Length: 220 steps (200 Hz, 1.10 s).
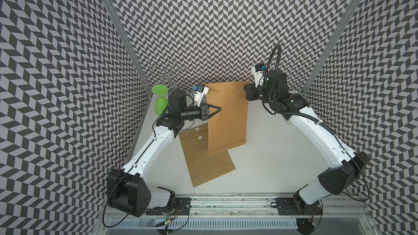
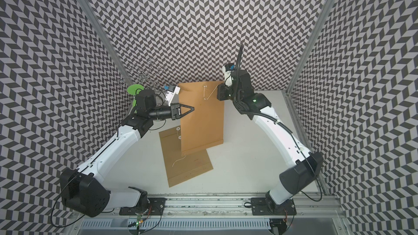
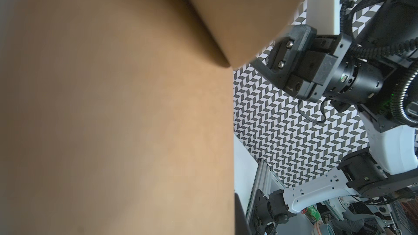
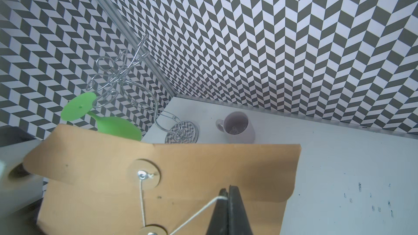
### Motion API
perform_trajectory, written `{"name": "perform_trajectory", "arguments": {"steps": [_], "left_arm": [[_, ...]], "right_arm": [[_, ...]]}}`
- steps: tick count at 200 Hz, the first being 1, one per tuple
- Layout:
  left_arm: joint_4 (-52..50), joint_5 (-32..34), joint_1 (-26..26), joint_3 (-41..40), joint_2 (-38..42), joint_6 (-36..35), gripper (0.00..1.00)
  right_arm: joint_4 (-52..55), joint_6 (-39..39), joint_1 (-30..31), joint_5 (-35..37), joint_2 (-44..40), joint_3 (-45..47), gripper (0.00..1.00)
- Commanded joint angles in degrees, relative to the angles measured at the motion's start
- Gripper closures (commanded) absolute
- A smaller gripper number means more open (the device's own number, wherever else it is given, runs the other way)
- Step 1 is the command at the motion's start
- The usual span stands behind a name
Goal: Close the mouth of the file bag
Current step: Close the file bag.
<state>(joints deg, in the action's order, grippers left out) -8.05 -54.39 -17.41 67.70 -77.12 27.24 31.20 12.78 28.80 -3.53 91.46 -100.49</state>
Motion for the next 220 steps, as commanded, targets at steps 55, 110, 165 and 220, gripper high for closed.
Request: {"name": "perform_trajectory", "arguments": {"steps": [55, 110, 165, 220], "left_arm": [[1.20, -0.27, -1.39, -1.30, 1.49, -0.72, 1.00], [3.16, 0.16, -1.82, -2.69, 1.55, 1.41, 1.00], [1.79, 1.44, -2.09, -3.37, 0.77, 0.33, 1.00], [2.51, 1.93, -2.19, -4.24, 0.07, 0.69, 1.00]], "right_arm": [[0.73, -1.78, 0.48, 4.76, 4.00, -4.69, 1.00], [1.45, -3.25, 2.41, 11.93, 6.16, -7.70, 1.00], [2.48, -3.67, 5.26, 12.31, 8.38, -13.09, 1.00], [4.83, -4.58, 10.50, 14.02, 10.87, -17.64, 1.00]]}}
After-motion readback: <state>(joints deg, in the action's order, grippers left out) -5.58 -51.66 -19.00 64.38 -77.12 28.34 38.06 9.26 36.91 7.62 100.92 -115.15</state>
